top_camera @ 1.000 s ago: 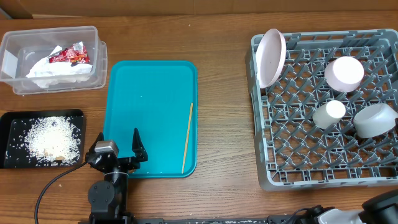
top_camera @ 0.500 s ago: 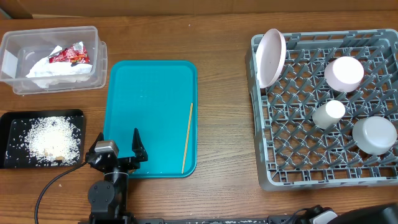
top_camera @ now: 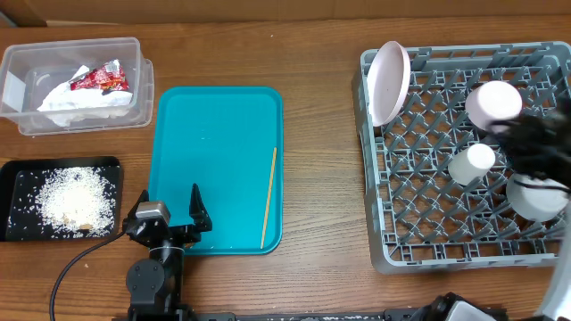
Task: Sort waste into correct bins and load items into the dishwasher
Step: 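Move the right gripper to the tray and grasp the wooden chopstick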
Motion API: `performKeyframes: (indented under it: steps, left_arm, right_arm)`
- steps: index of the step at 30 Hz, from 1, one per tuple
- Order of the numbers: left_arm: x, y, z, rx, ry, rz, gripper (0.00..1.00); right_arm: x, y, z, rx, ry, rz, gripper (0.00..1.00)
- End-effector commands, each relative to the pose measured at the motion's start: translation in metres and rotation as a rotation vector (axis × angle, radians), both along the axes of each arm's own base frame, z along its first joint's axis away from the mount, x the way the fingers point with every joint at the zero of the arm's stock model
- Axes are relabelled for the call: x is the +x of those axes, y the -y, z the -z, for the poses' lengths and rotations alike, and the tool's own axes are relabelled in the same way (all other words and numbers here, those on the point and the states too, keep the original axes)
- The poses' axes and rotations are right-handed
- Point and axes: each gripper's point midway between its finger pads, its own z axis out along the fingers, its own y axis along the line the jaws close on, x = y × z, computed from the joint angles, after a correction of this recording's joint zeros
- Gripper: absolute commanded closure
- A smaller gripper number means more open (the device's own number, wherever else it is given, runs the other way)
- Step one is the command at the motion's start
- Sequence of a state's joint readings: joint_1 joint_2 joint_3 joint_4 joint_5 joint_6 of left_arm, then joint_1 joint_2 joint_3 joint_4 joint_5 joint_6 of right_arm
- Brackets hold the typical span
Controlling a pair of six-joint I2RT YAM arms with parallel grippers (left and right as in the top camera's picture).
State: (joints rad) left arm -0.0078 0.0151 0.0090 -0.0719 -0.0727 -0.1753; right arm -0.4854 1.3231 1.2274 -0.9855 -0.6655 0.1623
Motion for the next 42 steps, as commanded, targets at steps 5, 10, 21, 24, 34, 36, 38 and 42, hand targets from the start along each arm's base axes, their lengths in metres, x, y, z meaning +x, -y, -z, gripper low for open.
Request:
performKeyframes:
  steps: [5, 10, 21, 24, 34, 36, 38, 42]
  left_arm:
    - [0.0, -0.001, -0.001, 0.023, 0.006, -0.007, 0.0]
    - [0.0, -0.001, -0.001, 0.023, 0.006, -0.006, 0.0]
    - [0.0, -0.001, 0.0, 0.023, 0.005, -0.006, 0.0]
    - [0.0, -0.001, -0.001, 0.023, 0.006, -0.006, 0.0]
    - [0.0, -0.001, -0.001, 0.023, 0.006, -0.006, 0.0]
    - [0.0, -0.001, -0.001, 0.023, 0.006, -0.006, 0.0]
    - [0.0, -0.001, -0.001, 0.023, 0.006, -0.007, 0.0]
    - [0.0, -0.001, -0.001, 0.023, 0.006, -0.006, 0.0]
  right_arm:
    - [0.01, -0.128, -0.026, -0.044, 0.169, -0.458, 0.5]
    - [0.007, -0.201, -0.022, -0.03, 0.109, -0.488, 0.5]
    - [-0.014, -0.318, 0.067, -0.272, -0.079, -0.398, 0.54]
    - [-0.023, -0.346, 0.102, -0.324, -0.112, -0.433, 0.54]
    - [-0.051, -0.384, 0.186, -0.424, -0.225, -0.467, 0.56]
    - [-0.053, -0.388, 0.191, -0.427, -0.222, -0.477, 0.57]
    - [-0.055, -0.393, 0.195, -0.429, -0.216, -0.486, 0.6]
    - [-0.057, -0.398, 0.201, -0.436, -0.211, -0.493, 0.6]
